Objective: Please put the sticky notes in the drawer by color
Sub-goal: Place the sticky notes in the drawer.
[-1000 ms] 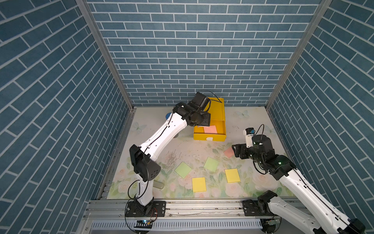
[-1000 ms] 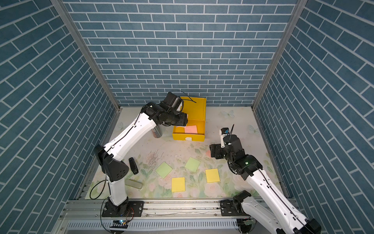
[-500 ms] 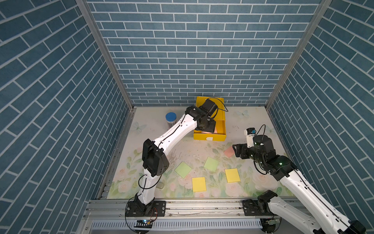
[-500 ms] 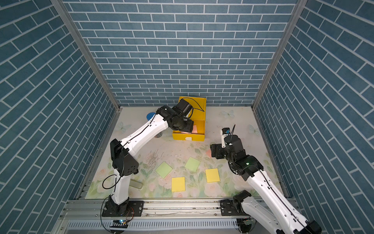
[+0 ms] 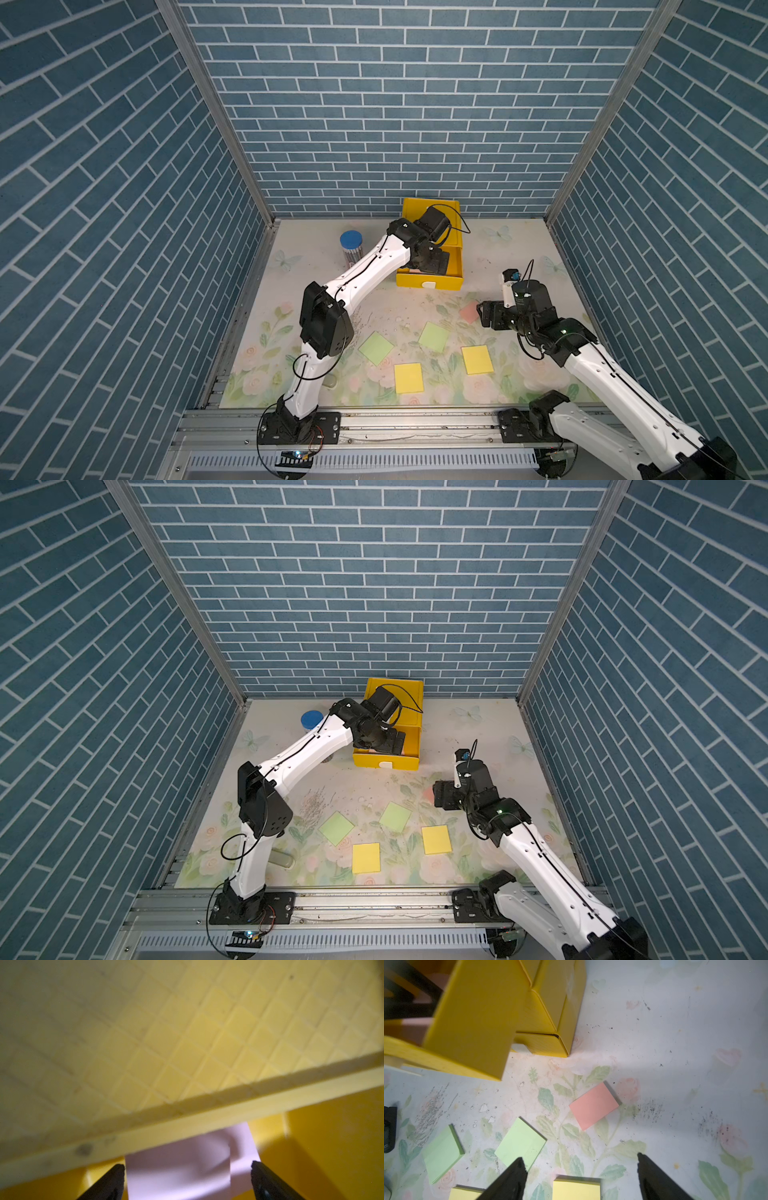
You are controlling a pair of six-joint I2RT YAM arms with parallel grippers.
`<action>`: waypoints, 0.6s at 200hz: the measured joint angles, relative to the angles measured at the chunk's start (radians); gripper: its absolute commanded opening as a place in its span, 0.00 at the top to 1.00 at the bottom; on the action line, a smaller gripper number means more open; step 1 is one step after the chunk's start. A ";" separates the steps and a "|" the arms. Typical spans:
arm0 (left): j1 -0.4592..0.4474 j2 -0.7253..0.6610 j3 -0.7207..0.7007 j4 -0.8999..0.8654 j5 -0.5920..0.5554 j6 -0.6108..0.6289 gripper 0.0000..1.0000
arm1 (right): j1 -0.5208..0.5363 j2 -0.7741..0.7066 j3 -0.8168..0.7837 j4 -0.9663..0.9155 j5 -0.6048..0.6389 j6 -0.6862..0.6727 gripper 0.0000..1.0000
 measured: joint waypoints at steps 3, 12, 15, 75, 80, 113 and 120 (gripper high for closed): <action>0.000 0.000 0.003 0.000 0.000 0.001 0.00 | -0.003 0.012 0.000 0.000 -0.002 0.000 0.11; 0.000 0.000 0.013 0.001 0.003 0.001 0.00 | -0.010 0.045 -0.001 0.000 -0.009 -0.002 0.08; 0.000 -0.001 0.016 0.001 0.005 0.001 0.00 | -0.012 0.055 -0.001 0.001 -0.012 -0.002 0.07; 0.000 -0.085 -0.004 0.072 0.098 0.000 0.00 | -0.136 0.290 0.005 0.018 -0.080 -0.063 0.00; 0.000 -0.101 -0.013 0.083 0.110 0.000 0.00 | -0.140 0.303 0.006 0.021 -0.089 -0.069 0.00; 0.001 -0.239 -0.069 0.135 0.124 0.002 0.00 | -0.140 0.420 0.074 0.008 -0.143 -0.133 0.00; 0.004 -0.280 -0.101 0.152 0.120 0.002 0.00 | -0.140 0.447 0.097 0.007 -0.153 -0.145 0.00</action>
